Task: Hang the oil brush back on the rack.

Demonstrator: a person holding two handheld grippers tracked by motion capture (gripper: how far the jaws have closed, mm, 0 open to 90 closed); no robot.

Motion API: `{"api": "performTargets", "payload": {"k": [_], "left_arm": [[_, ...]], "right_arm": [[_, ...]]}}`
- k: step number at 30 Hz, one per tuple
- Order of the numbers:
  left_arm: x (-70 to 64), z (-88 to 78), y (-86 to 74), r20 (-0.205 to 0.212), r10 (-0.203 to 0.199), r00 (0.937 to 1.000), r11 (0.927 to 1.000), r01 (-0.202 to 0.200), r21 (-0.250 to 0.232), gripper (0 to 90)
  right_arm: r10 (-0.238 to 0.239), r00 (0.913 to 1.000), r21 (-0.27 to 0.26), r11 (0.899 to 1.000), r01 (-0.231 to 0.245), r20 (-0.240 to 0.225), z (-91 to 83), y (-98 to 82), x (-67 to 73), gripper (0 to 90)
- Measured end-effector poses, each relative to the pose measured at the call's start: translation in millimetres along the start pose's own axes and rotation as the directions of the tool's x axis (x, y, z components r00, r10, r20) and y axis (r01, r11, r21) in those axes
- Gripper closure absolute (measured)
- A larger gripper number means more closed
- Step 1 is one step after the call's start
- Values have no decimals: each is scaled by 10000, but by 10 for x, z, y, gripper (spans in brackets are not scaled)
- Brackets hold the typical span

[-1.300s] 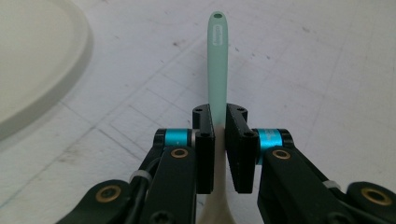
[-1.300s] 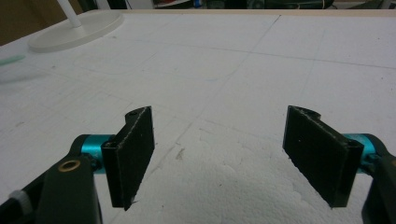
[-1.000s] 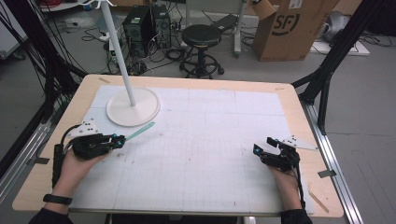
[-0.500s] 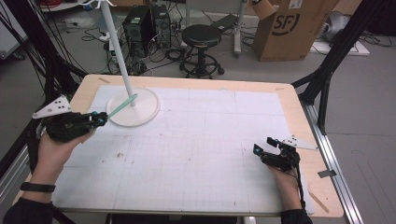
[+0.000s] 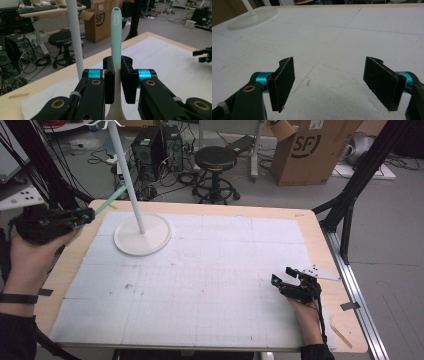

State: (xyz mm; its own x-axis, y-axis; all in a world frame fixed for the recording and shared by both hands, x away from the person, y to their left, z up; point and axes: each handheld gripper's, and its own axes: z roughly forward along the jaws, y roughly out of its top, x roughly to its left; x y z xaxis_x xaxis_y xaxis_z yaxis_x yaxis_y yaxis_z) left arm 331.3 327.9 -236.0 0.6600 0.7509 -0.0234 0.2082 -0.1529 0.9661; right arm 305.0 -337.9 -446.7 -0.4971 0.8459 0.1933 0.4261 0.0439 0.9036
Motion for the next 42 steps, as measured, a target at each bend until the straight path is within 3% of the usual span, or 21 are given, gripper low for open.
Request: {"api": "performTargets", "payload": {"k": [9,21,31,42], "left_arm": [[87,-169,428,-421,-176,9990,9980,150,-616,823],[49,-244,759,-747,88,9972,9959,-155,-890,823],[9,-229,929,-1020,233,9945,9945,-334,-989,823],[36,-172,934,-1294,398,9908,9964,-490,-688,823]], "right_arm": [[14,10000,9,10000,-14,-11,0,0,-1,244],[31,10000,-52,10000,-31,-28,3,1,-8,245],[49,10000,-33,10000,-49,-44,2,1,-6,245],[52,10000,-26,10000,-53,-72,0,2,-9,246]]}}
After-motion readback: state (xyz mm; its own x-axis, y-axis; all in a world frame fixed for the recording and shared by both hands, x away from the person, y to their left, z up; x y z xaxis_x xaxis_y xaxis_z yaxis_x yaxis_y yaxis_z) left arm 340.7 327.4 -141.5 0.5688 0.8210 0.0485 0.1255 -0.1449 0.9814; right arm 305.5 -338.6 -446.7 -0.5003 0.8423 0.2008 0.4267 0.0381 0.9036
